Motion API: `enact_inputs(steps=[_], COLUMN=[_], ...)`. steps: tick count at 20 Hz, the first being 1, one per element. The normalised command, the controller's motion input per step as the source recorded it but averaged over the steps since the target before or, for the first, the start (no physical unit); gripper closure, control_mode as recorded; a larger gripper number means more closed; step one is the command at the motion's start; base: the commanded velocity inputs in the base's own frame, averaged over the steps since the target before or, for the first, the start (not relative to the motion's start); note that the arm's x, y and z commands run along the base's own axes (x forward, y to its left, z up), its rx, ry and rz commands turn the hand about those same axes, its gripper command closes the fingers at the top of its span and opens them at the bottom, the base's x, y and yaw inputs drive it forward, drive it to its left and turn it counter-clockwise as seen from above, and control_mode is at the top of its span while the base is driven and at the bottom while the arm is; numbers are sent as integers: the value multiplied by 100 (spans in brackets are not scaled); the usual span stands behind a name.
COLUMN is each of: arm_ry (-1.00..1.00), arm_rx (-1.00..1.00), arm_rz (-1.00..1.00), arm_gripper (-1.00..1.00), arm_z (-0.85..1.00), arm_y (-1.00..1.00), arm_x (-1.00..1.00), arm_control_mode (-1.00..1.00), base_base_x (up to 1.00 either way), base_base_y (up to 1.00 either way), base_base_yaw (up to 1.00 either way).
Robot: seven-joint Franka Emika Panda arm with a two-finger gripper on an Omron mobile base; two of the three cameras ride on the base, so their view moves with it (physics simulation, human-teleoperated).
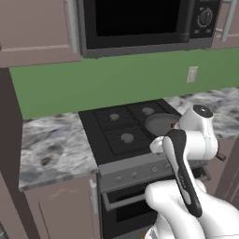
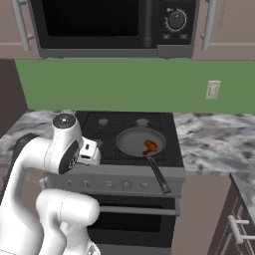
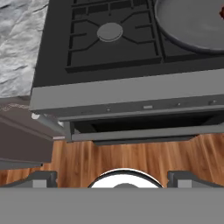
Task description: Take the chicken drumsticks from the pan and place one on each plate on the dining counter.
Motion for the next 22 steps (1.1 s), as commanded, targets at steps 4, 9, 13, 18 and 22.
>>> enact_inputs(steps=[4,9,13,18,22], arm_ry=[0,0,0,0,0], arm_rx=[0,0,0,0,0], arm_rz=[0,0,0,0,0], arm_gripper=[-100,-100,-100,-100,-100], arm_z=[0,0,0,0,0], arm_y=[0,0,0,0,0], arm_x=[0,0,0,0,0], arm_control_mode=[100,100,100,100,100], base_base_x=[68,59,41,6,0], base_base_y=[-26,-24,-23,-3,0], base_base_yaw=[0,0,0,-1,0])
